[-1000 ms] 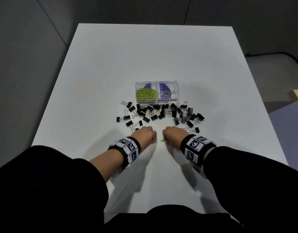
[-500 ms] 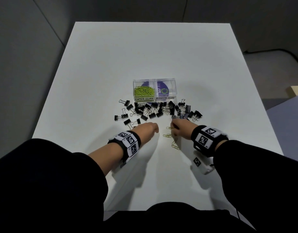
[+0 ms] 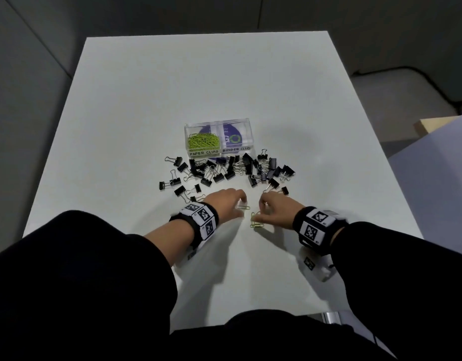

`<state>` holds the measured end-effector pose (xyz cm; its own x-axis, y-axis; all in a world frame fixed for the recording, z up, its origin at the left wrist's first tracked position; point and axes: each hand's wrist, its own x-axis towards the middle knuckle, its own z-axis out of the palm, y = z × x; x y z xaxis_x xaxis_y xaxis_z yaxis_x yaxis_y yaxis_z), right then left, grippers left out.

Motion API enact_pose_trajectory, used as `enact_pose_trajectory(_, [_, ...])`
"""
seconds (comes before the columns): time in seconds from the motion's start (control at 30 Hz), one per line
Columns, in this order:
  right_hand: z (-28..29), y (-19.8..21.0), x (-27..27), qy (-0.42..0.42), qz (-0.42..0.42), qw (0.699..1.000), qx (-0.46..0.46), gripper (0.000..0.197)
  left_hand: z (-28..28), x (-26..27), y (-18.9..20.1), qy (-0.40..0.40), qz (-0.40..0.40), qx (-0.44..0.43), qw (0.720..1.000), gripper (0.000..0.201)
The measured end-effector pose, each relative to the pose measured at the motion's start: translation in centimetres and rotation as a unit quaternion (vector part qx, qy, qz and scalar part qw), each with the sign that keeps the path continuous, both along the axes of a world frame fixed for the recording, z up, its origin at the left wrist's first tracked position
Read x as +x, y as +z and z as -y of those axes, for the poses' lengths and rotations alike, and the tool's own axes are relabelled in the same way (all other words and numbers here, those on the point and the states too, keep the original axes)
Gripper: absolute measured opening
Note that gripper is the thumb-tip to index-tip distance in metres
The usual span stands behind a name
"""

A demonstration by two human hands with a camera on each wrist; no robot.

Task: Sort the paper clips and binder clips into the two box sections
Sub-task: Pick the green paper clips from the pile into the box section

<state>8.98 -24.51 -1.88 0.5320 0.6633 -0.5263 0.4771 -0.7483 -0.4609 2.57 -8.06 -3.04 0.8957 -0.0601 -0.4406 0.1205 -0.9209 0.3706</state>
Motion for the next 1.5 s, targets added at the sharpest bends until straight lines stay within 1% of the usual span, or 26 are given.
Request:
enact_pose_trajectory(0.07, [0.0, -0.5, -0.7, 0.03, 0.038, 0.998, -0.027, 0.045, 0.3, 0.3, 0.0, -0.01, -0.005, 0.004, 1.0, 0.026])
enact_pose_trajectory(0.1, [0.0, -0.7, -1.0, 0.039, 0.056, 0.997, -0.042, 0.051, 0.4, 0.4, 0.1, -0.013, -0.012, 0.004, 1.0, 0.023])
enact_pose_trajectory(0.13, [-0.2, -1.0, -1.4, 0.045, 0.07, 0.995, -0.049, 0.052, 0.4, 0.5, 0.2, -0.013, -0.022, 0.001, 1.0, 0.022])
enact_pose_trajectory(0.3, [-1.2, -0.8, -1.6, 0.073, 0.076, 0.993, -0.062, 0.036, -0.4, -0.2, 0.4, 0.0, -0.045, -0.018, 0.999, 0.017])
enact_pose_trajectory(0.43, [-1.5, -0.5, -1.1, 0.15, 0.101, 0.981, -0.069, 0.023, -1.8, -1.5, 0.2, 0.017, -0.041, -0.01, 0.999, 0.008])
enact_pose_trajectory(0.53, [-1.5, -0.8, -0.8, 0.167, 0.09, 0.979, -0.081, 0.02, -2.6, -2.3, 0.2, 0.045, -0.024, -0.039, 0.998, 0.008])
enact_pose_trajectory(0.63, [-1.6, -0.6, -0.6, 0.182, 0.079, 0.976, -0.089, 0.02, -2.9, -2.4, 0.1, 0.082, -0.03, -0.064, 0.994, 0.008])
enact_pose_trajectory(0.67, [-1.5, -0.4, -0.5, 0.176, 0.076, 0.978, -0.087, 0.022, -2.9, -2.3, 0.1, 0.084, -0.032, -0.066, 0.994, 0.014])
enact_pose_trajectory(0.73, [-1.1, 0.1, 0.0, 0.133, 0.057, 0.987, -0.071, 0.024, -2.7, -2.0, 0.3, 0.063, -0.032, -0.059, 0.996, 0.03])
enact_pose_trajectory(0.77, [-0.8, 0.3, 0.4, 0.102, 0.046, 0.992, -0.059, 0.023, -2.6, -1.9, 0.5, 0.051, -0.029, -0.053, 0.997, 0.034])
enact_pose_trajectory(0.83, [-0.1, 0.5, 1.2, 0.052, 0.034, 0.997, -0.051, 0.016, -1.8, -1.8, 1.0, 0.022, -0.019, -0.035, 0.999, 0.03])
enact_pose_trajectory(0.87, [0.2, 0.7, 1.5, 0.043, 0.032, 0.997, -0.061, 0.014, -1.4, -1.7, 1.1, 0.001, -0.01, -0.024, 1.0, 0.027])
enact_pose_trajectory(0.93, [0.7, 0.9, 1.9, 0.043, 0.029, 0.995, -0.082, 0.013, -0.2, -1.5, 1.0, -0.049, 0.001, -0.008, 0.999, 0.026])
enact_pose_trajectory(1.0, [0.7, 1.3, 2.1, 0.039, 0.027, 0.996, -0.079, 0.013, 0.6, -1.1, 0.8, -0.085, -0.011, -0.004, 0.996, 0.032])
enact_pose_trajectory(1.03, [0.6, 1.5, 2.2, 0.035, 0.026, 0.997, -0.07, 0.015, 0.7, -0.8, 0.7, -0.094, -0.023, 0.0, 0.995, 0.033])
enact_pose_trajectory(1.1, [-0.1, 1.9, 2.6, 0.033, 0.031, 0.998, -0.052, 0.018, 0.9, -0.3, 0.7, -0.108, -0.036, 0.014, 0.993, 0.03])
enact_pose_trajectory(1.17, [-1.2, 2.5, 3.2, 0.04, 0.045, 0.997, -0.037, 0.016, 0.9, 0.0, 0.7, -0.137, -0.03, 0.037, 0.989, 0.028])
enact_pose_trajectory(1.23, [-2.8, 3.3, 3.7, 0.042, 0.058, 0.997, -0.029, 0.014, 0.6, -0.1, 0.7, -0.143, -0.034, 0.052, 0.988, 0.031])
enact_pose_trajectory(1.27, [-3.7, 3.7, 4.0, 0.041, 0.062, 0.997, -0.023, 0.014, 0.0, -0.2, 0.9, -0.13, -0.035, 0.047, 0.99, 0.032])
enact_pose_trajectory(1.33, [-5.6, 4.8, 4.8, 0.038, 0.073, 0.997, -0.011, 0.02, -1.6, -0.3, 1.8, -0.073, -0.029, 0.015, 0.997, 0.031])
enact_pose_trajectory(1.4, [-7.7, 5.8, 5.4, 0.04, 0.085, 0.996, -0.001, 0.025, -3.9, -0.2, 3.2, -0.004, -0.001, -0.027, 1.0, 0.023])
enact_pose_trajectory(1.47, [-10.0, 6.4, 6.2, 0.046, 0.105, 0.993, 0.013, 0.022, -6.6, 0.2, 4.8, 0.077, 0.021, -0.063, 0.995, 0.017])
enact_pose_trajectory(1.5, [-11.2, 6.6, 6.5, 0.049, 0.116, 0.992, 0.017, 0.019, -8.1, 0.7, 5.6, 0.107, 0.032, -0.066, 0.992, 0.016])
